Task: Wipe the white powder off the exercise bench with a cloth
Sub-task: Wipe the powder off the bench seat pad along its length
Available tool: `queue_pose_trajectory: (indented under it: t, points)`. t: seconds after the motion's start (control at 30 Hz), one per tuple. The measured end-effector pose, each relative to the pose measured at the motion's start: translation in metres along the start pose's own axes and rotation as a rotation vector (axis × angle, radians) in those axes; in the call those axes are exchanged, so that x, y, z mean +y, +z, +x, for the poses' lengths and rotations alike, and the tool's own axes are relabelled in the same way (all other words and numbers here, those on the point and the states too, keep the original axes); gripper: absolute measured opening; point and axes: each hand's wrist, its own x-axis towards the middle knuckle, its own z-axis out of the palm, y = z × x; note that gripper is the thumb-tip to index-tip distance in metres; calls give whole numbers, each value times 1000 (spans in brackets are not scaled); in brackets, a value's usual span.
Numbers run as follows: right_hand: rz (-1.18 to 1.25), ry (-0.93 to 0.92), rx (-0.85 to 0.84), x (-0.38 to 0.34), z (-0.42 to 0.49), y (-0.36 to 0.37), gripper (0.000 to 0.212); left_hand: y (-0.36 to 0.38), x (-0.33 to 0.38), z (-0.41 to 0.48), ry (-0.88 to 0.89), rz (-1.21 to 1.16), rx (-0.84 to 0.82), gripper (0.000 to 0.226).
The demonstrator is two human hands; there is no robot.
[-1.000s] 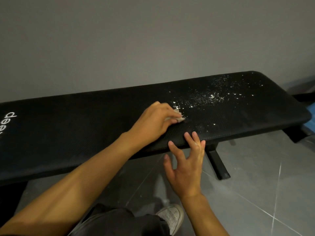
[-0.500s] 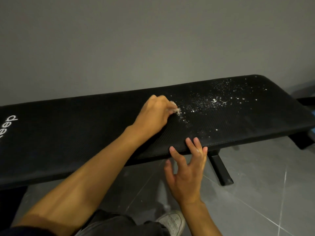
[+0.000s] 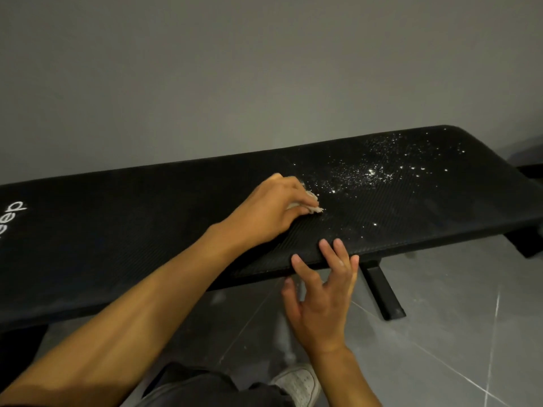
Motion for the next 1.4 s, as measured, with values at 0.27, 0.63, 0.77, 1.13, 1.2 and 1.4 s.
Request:
queue_pose_trajectory:
  t: [0.27, 0.63, 0.77, 1.13, 1.2, 1.4]
  points:
    - [-10, 1, 6, -1, 0, 0, 38, 2, -11, 18, -85, -13, 79, 25]
    - [-7, 10, 7, -3, 0, -2, 38, 2, -9, 23, -19, 33, 84, 23]
    - [-2, 8, 7, -2, 0, -2, 39, 7, 2, -11, 208, -7, 15, 23]
    - [-4, 13, 9, -2, 0, -2, 38, 5, 2, -10, 163, 47, 21, 26]
    - [-4, 13, 6, -3, 1, -3, 38, 2, -9, 5, 115, 95, 77, 24]
    - [2, 22, 6, -2, -1, -1, 37, 0, -16, 26, -21, 30, 73, 22]
